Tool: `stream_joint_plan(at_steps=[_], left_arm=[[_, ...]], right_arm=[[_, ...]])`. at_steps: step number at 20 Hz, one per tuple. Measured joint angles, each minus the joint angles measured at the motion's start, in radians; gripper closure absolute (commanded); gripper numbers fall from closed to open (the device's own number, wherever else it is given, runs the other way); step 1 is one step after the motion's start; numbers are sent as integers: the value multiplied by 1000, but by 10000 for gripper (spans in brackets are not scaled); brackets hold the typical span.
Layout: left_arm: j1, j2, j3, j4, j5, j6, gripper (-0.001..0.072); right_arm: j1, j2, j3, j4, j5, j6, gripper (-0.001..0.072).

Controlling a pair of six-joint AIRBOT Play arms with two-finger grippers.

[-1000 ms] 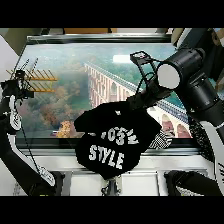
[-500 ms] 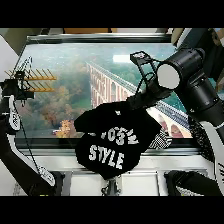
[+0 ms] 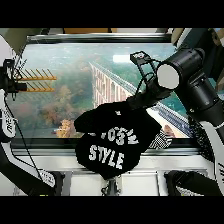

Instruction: Fold the clothes and pants, and hang the long-sleeved shirts on hangers.

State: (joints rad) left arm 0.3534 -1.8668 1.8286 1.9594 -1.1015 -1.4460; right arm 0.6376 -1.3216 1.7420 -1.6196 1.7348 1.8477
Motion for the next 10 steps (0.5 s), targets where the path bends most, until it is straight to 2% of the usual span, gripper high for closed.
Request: stream_joint_plan(at_steps=[5, 10], left_arm=[[-48, 92, 0, -7, -72, 0, 694], [-101, 166, 0, -81, -135, 18, 694]], right_arm=[[0, 0, 0, 0, 0, 0, 697], [0, 0, 0, 0, 0, 0, 697]])
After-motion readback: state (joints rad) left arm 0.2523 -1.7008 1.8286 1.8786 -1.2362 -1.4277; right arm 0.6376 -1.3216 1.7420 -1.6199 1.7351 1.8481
